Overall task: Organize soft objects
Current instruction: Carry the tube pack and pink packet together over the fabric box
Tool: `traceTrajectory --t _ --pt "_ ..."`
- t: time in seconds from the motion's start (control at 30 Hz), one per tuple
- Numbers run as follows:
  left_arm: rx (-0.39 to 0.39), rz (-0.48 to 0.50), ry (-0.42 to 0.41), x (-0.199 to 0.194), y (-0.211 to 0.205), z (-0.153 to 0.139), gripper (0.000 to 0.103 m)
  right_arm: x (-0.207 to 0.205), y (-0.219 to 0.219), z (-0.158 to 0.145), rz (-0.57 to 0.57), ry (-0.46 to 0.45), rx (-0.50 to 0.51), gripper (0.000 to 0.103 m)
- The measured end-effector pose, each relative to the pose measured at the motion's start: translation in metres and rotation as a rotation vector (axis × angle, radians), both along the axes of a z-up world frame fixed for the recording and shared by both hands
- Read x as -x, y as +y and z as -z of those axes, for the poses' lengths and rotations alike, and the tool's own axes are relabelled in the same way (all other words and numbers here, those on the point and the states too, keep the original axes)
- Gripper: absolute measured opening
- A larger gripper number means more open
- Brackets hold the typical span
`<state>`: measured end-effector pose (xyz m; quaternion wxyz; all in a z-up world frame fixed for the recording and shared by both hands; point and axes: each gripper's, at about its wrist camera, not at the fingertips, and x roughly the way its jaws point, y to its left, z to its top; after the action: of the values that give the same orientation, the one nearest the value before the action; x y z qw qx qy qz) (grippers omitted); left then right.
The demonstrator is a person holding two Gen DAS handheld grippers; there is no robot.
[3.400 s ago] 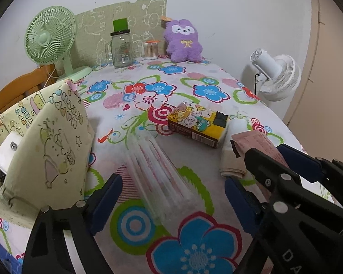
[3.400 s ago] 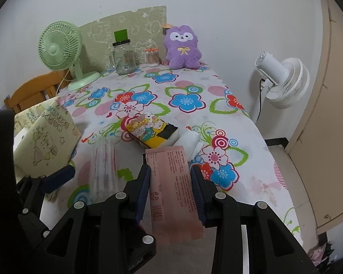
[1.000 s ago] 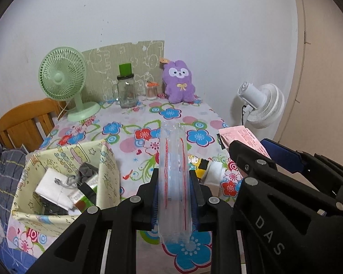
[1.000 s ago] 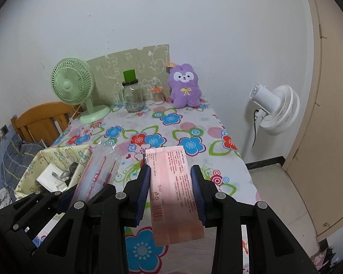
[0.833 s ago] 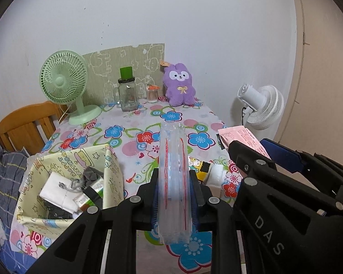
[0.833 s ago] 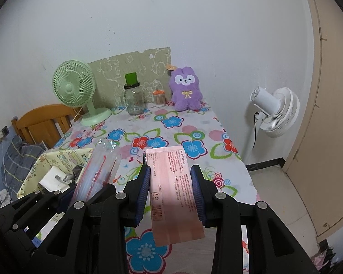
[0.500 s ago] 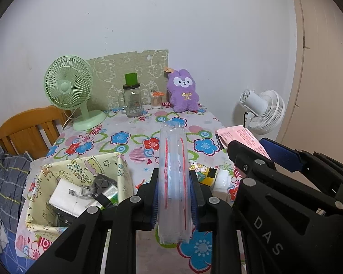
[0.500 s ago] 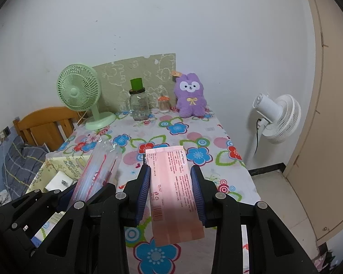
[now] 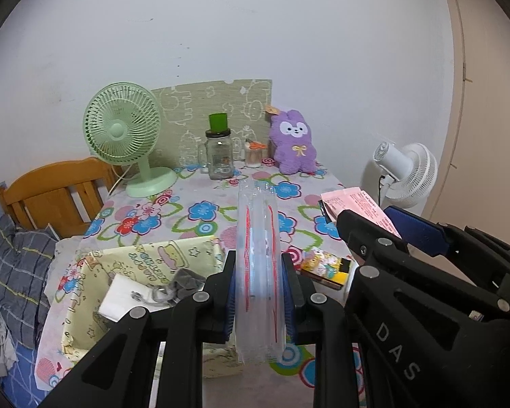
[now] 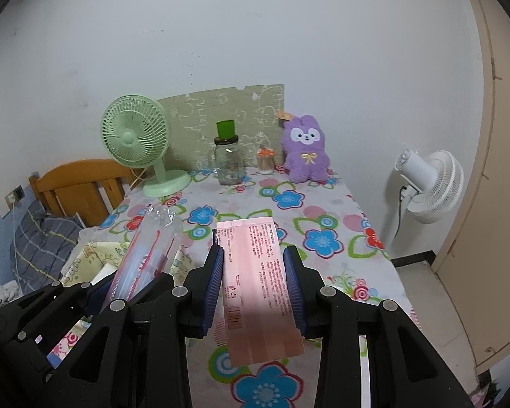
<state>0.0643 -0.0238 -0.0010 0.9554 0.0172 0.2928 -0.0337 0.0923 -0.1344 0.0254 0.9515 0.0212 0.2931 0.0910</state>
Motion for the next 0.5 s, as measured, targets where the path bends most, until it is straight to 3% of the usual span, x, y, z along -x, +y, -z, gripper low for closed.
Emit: traceTrajectory --t 0.5 --pt "-0.005 -0.057 0.009 -0.013 0.041 0.006 0.023 -0.021 0.045 0.005 -0.062 0.025 0.0 0.039"
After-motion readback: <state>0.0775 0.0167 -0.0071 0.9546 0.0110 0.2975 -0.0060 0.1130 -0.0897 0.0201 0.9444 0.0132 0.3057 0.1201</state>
